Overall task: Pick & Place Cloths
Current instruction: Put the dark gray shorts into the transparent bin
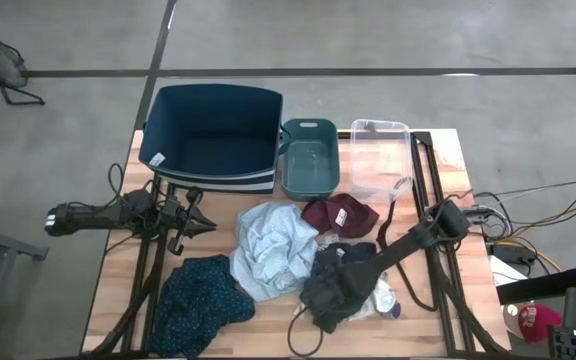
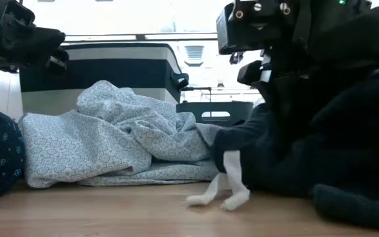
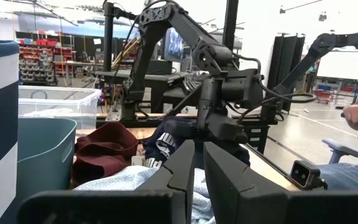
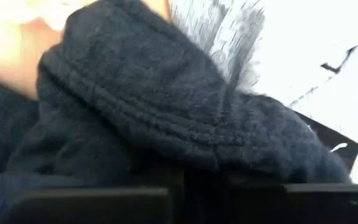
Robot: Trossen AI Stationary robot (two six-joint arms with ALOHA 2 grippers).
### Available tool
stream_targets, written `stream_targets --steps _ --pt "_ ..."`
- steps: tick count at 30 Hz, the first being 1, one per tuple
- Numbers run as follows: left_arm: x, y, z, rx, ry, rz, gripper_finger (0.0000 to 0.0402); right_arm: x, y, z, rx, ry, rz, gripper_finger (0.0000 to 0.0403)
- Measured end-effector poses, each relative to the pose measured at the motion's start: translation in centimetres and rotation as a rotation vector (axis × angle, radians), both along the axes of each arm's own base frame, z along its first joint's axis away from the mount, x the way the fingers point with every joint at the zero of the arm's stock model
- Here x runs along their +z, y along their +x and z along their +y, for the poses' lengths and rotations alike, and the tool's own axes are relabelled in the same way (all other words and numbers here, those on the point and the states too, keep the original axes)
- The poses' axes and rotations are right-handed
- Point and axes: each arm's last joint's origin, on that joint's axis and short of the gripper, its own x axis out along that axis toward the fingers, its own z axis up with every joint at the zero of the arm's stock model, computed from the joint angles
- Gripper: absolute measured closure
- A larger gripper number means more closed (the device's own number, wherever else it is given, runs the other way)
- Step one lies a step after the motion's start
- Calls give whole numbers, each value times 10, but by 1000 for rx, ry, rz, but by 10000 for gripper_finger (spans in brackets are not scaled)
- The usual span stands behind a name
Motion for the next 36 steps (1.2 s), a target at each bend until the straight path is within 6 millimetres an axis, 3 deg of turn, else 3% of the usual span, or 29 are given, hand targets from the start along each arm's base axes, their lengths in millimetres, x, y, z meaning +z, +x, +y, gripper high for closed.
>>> stream_targets --steps 4,16,23,31,36 --pt "0 0 0 0 0 1 362 21 0 -1 32 -48 26 386" --pt "0 0 0 0 0 2 360 146 -13 -16 98 -67 -326 389" --pt "0 0 0 0 0 3 362 204 -18 -34 54 -22 -519 390" --pt "-1 0 0 0 0 10 362 254 -9 -50 60 -9 -693 390" --pt "-1 0 0 0 0 13 360 275 -2 -64 51 -33 -756 390"
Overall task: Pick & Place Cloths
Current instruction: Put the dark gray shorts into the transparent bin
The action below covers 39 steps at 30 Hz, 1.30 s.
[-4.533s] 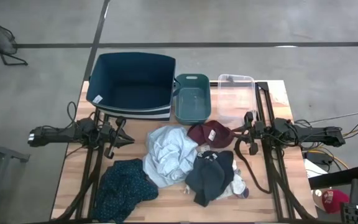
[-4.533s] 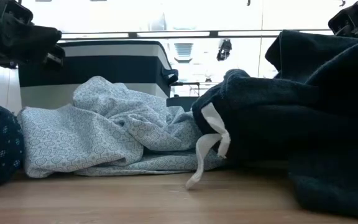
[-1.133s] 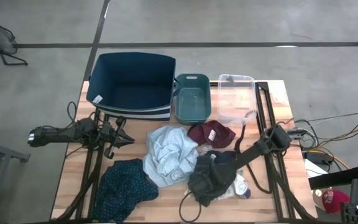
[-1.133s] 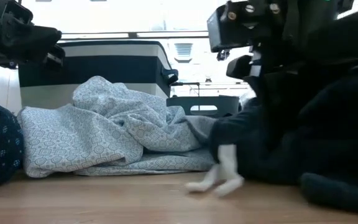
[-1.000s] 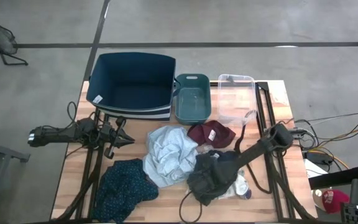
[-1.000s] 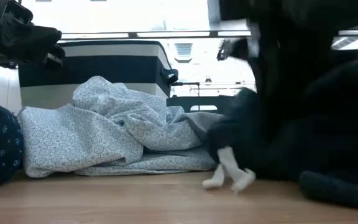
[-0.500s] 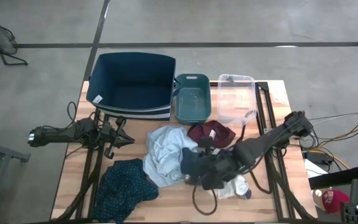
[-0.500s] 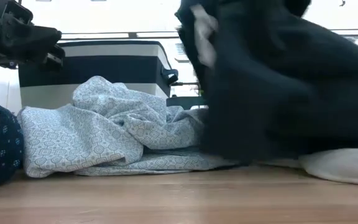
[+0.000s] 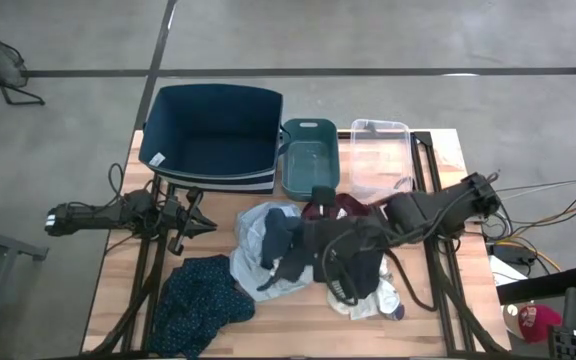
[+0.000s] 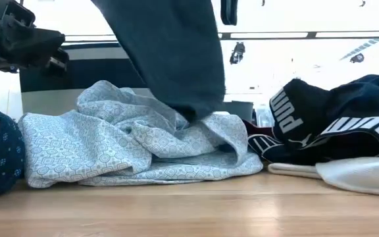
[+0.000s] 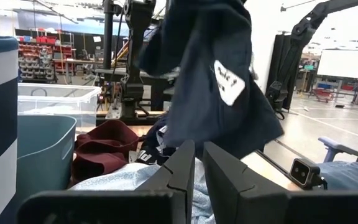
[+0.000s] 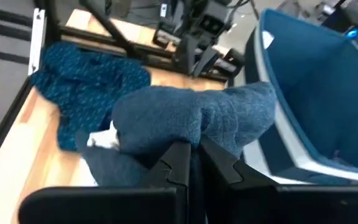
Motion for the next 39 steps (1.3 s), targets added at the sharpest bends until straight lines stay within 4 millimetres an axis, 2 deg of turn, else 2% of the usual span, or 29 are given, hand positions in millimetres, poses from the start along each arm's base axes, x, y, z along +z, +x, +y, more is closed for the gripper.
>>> stream_targets --steps 6,11,18,24,34,39 --pt "0 0 0 0 0 3 362 21 8 -23 -71 10 -78 390" --pt "0 0 0 0 0 4 360 30 18 -40 -112 5 -132 390" --pt "-1 0 0 0 0 5 360 65 22 -71 -218 -51 -363 390" --pt "0 0 0 0 0 5 362 86 22 -101 -309 -53 -504 390" --pt "0 0 0 0 0 3 362 105 20 -144 -414 -62 -656 390" --pt "0 0 0 0 0 3 360 113 18 -163 -385 -45 -741 390"
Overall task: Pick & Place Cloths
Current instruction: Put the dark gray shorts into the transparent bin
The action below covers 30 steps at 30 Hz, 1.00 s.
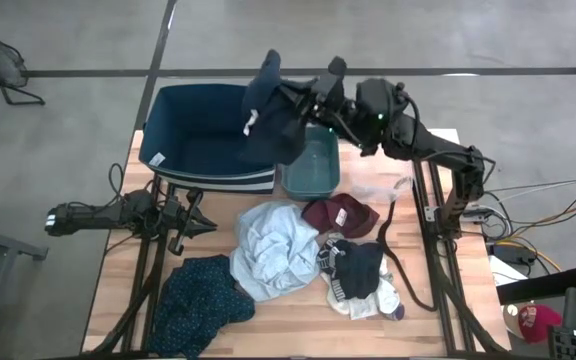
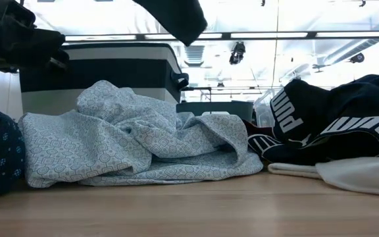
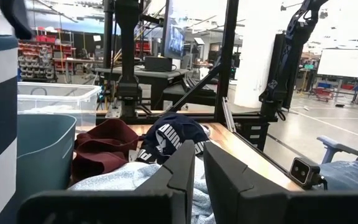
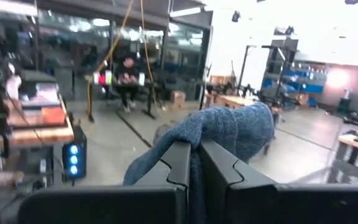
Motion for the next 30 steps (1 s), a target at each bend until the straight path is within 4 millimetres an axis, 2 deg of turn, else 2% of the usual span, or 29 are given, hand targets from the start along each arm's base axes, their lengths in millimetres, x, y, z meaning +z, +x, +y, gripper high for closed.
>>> stream_targets --steps 5,9,15,23,27,30 --pt "0 0 0 0 0 0 362 2 0 -22 30 29 -82 390" --pt "0 0 0 0 0 0 360 -7 7 -40 39 64 -101 390" --pt "0 0 0 0 0 2 362 -30 39 -62 118 55 -108 390" --pt "0 0 0 0 0 3 362 -42 71 -81 224 16 -176 390" --pt "0 0 0 0 0 2 360 -51 81 -89 215 -22 -210 390" --pt "0 0 0 0 0 3 361 -57 82 -97 221 49 -191 390"
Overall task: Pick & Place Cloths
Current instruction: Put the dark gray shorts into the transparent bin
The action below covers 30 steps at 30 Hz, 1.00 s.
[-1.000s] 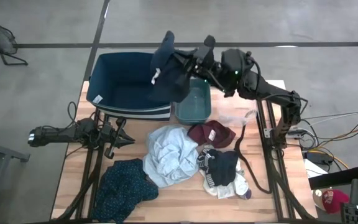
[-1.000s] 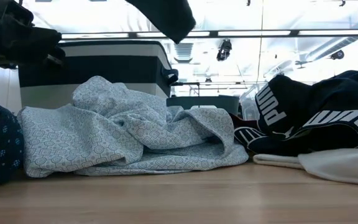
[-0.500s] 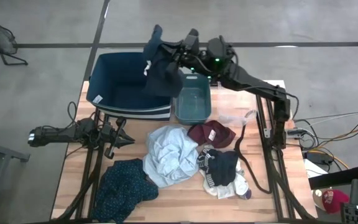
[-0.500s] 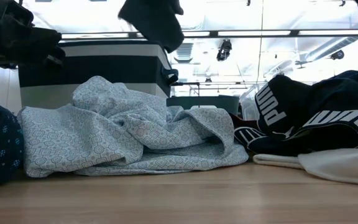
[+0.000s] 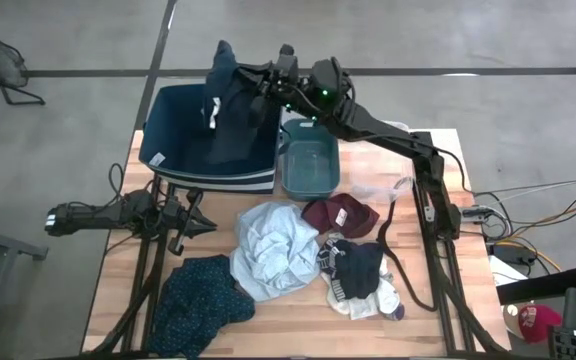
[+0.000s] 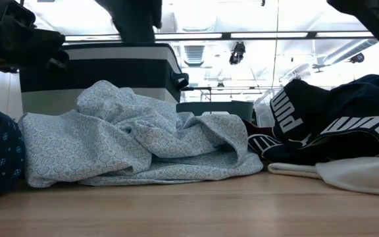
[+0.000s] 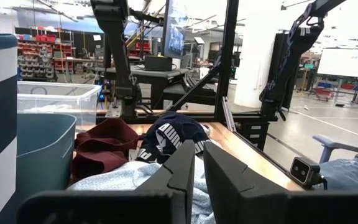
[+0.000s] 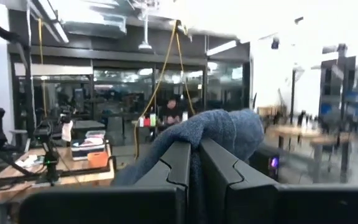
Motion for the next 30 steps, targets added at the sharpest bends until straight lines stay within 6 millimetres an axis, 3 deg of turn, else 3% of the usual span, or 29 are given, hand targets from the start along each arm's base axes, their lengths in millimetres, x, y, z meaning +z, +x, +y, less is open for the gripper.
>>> stream_targets --steps 7,15,30 --pt "0 0 0 0 0 -1 360 -40 16 -4 68 87 272 390" --pt "0 0 0 0 0 -2 361 -70 13 -4 96 121 576 390" --pt "0 0 0 0 0 -1 361 -82 11 4 183 101 704 371"
